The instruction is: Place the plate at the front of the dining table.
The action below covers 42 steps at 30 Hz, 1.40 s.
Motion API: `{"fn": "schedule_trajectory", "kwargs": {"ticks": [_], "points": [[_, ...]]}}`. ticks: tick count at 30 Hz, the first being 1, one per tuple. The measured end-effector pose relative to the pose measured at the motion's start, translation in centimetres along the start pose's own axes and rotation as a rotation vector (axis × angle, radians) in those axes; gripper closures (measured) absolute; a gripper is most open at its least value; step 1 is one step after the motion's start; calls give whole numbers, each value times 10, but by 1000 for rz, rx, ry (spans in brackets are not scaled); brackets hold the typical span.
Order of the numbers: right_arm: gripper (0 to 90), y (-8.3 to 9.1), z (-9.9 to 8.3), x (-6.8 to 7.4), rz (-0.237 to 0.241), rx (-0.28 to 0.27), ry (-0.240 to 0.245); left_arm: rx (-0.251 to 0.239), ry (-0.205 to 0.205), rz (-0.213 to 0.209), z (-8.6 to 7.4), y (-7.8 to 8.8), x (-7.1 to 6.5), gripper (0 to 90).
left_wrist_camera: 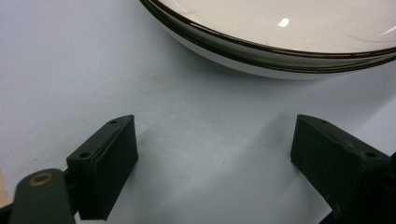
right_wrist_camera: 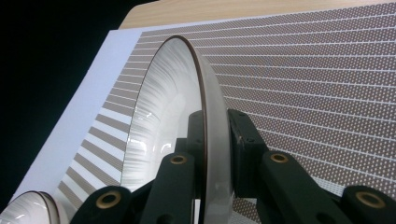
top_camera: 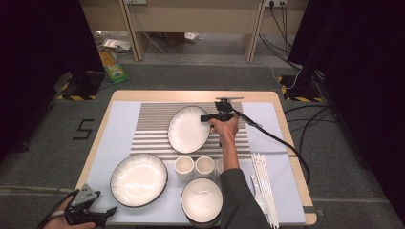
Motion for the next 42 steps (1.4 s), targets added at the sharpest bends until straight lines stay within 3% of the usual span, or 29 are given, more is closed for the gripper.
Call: {"fn": "schedule_trajectory", "kwargs": {"ticks": [12,16,23,33,37,40,42], "points": [[807,-3,0,-3,-44,18,25,0,0,4,0,0,0,134],[785,-2,-1,-5,-90,46,57,0,0,4,0,0,0,134],[782,-1,-2,-7,-118,56,81,1,1,5,0,0,0,133],[771,-4,-5,-16,-208,84,107,-7,8,7,-1,0,-1,133],[772,-4,-9,-22,-218,92,98,-7,8,7,-1,0,-1,132],[792,-3,-11,-25,-276,110,129,-7,8,7,-1,0,-1,132],[793,-2,-12,-27,-285,118,126,-7,8,7,-1,0,-1,132]]}}
Point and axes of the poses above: each handheld gripper's, and its own axes: y roughly backward along the jaws, z roughly out of its top, x roughly to its left, the point moved 1 cm from there along -y, roughly forward along the jaws, and after that the axes turned 3 degrees about -x, right-handed, at the moved point
